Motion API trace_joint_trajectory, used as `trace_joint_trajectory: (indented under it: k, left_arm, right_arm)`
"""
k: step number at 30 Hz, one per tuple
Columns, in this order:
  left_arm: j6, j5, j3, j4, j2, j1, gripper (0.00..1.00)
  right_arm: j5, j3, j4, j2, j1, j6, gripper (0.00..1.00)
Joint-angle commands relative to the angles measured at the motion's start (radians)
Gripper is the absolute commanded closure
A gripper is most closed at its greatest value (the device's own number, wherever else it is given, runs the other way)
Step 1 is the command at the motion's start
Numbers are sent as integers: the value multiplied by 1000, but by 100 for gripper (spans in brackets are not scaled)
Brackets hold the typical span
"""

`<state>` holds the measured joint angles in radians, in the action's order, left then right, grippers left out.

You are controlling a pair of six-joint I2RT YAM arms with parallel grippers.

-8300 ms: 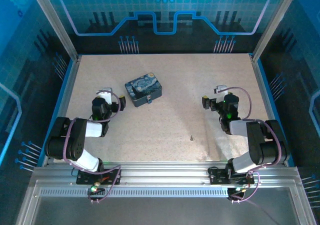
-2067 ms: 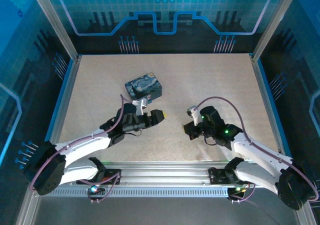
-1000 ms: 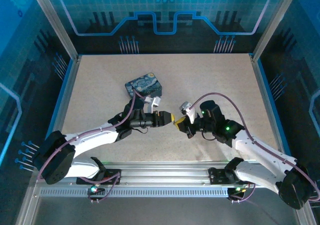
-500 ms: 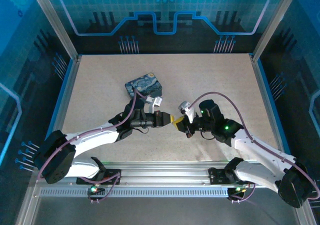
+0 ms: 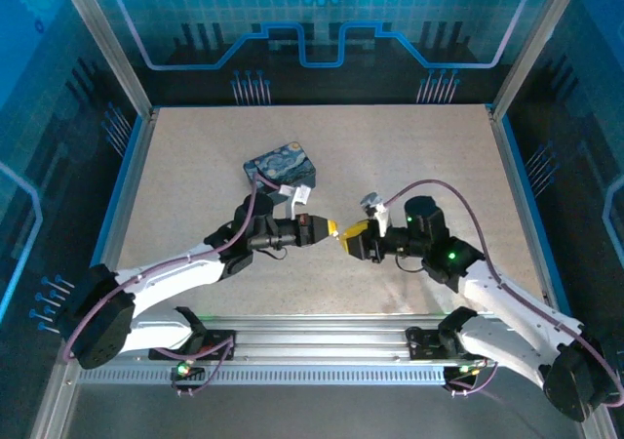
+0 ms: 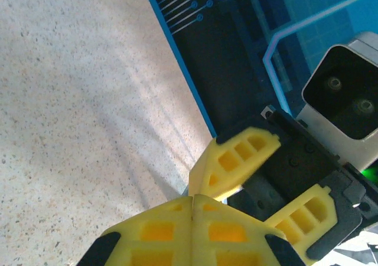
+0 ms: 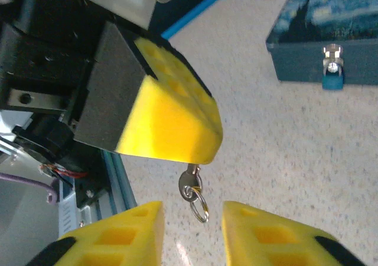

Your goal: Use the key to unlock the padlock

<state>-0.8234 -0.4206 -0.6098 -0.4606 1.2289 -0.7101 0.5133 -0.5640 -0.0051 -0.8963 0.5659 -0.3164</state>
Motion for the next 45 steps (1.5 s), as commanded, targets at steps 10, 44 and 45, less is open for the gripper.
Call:
trace_joint_trajectory:
  k: [10,44,45]
  left_arm:
    - [34,36,34,-58,-54,-5,100]
    - [8,72,50,-82,-61,-6,100]
    - [8,77,52,-82,-62,-5,100]
  right_arm:
    - [171,52,239,17,-51,-214,52]
    - [111,21,329,-133,9,-259,85]
    - [111,21,330,-133,11,-262,87]
